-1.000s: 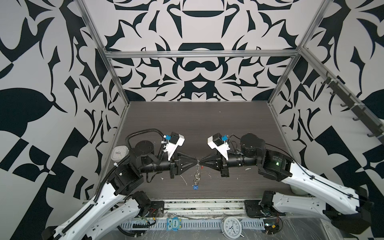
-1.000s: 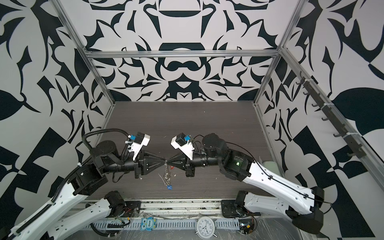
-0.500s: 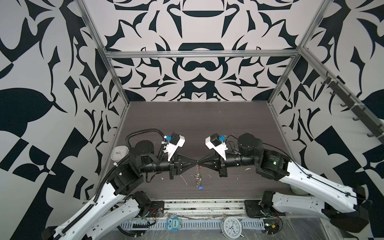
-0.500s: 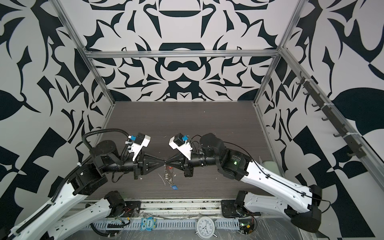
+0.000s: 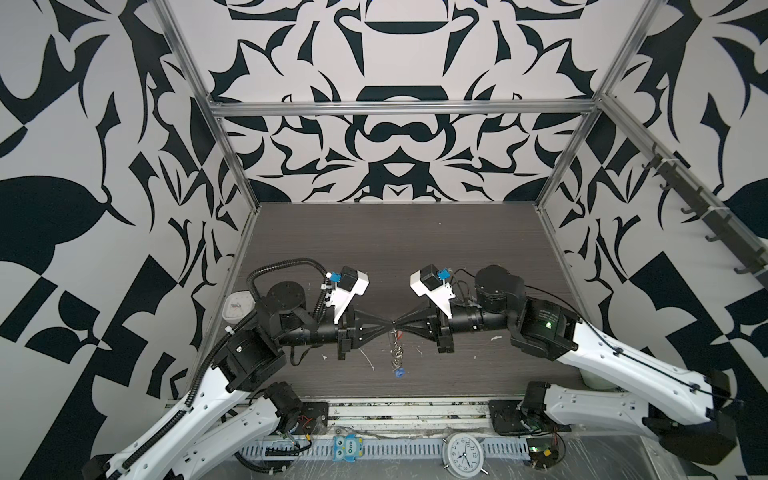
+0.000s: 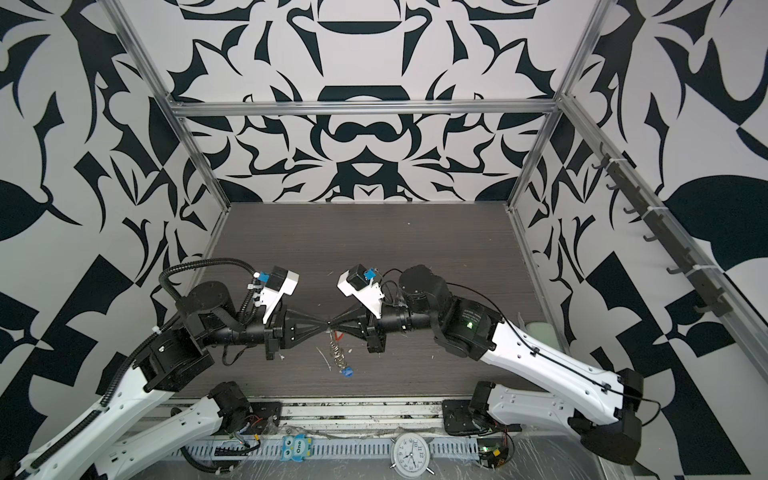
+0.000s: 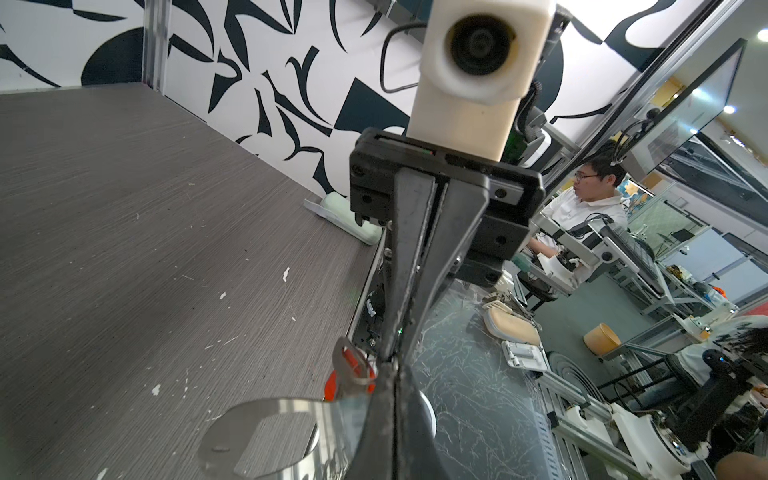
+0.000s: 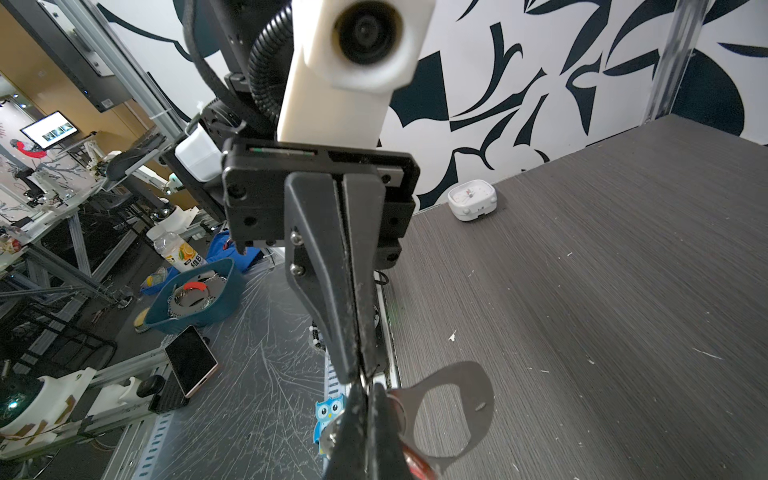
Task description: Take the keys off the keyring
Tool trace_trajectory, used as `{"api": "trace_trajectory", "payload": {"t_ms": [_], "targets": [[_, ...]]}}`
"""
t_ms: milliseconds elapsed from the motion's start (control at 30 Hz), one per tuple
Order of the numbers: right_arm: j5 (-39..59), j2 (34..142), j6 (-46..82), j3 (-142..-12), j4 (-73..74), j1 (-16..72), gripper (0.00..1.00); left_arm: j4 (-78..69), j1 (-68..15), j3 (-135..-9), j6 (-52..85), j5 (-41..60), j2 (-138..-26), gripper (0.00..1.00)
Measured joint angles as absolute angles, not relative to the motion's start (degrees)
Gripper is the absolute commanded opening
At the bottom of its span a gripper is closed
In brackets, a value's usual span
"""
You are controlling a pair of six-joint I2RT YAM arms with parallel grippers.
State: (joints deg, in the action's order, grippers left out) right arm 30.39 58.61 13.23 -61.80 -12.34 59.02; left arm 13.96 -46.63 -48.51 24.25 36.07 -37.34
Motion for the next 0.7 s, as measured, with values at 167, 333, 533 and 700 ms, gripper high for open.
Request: {"api": "trace_trajectory", "payload": {"t_ms": [167, 333, 533, 700], "targets": [[28.93, 55.77, 12.78, -59.79, -7.35, 59.02, 0.49, 9.74, -46.63, -45.89, 25.5, 36.01, -33.56, 0.0], [27.68, 53.17, 11.94, -56.53, -2.81, 59.02, 0.6, 4.58, -46.65, -44.31, 26.37, 36.4, -31.75, 0.0], [30.02, 53.87, 11.6, -54.28, -0.4, 59.02, 0.61, 1.45, -46.65, -43.57, 27.18, 36.95, -31.66, 0.0], [31.94, 54.89, 11.42, -53.8, 0.75, 59.02, 0.53, -0.56, -46.63, -43.31, 27.64, 36.95, -31.48, 0.0]]}}
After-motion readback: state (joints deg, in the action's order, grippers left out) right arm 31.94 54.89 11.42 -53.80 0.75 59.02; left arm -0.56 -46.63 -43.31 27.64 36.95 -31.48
